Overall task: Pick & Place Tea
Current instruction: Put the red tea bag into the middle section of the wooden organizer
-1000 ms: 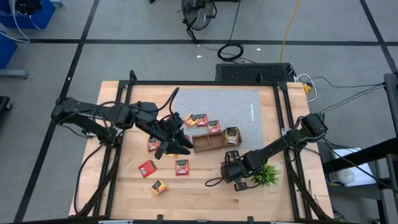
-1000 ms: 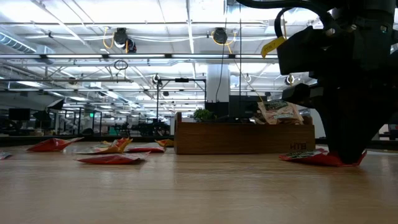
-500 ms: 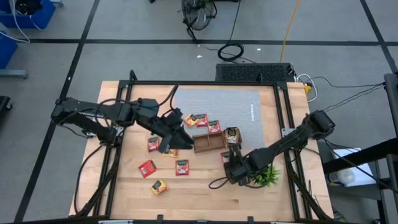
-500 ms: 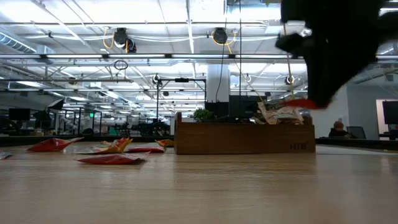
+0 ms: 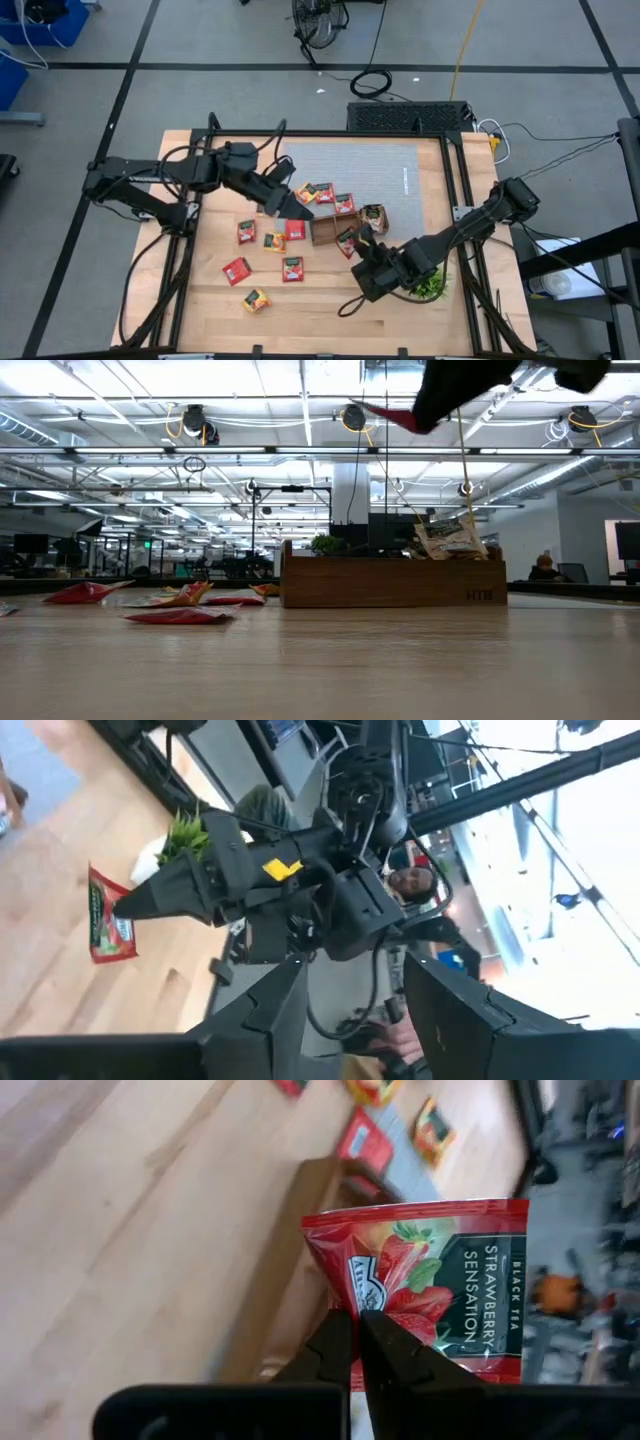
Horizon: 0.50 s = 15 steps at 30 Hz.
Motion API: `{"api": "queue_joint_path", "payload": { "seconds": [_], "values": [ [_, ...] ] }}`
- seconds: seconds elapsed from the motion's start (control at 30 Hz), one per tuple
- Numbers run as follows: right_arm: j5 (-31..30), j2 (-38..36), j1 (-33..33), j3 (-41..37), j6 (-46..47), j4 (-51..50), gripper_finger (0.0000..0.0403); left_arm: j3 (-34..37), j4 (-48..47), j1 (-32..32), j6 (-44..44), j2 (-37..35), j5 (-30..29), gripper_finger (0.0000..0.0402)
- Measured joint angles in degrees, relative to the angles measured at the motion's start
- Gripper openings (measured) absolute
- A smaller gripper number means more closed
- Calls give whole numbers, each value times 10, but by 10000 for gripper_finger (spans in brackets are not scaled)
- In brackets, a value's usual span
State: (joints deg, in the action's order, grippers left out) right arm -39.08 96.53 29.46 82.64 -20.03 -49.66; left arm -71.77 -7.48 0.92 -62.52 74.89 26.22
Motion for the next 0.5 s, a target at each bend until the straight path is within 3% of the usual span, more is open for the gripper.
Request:
{"api": "queue_joint_path", "payload": {
  "seconds": [0.5],
  "values": [
    [-30,-1,-36,110,-170,59,0,0,-65,51,-69,0,24,170]
  ]
}}
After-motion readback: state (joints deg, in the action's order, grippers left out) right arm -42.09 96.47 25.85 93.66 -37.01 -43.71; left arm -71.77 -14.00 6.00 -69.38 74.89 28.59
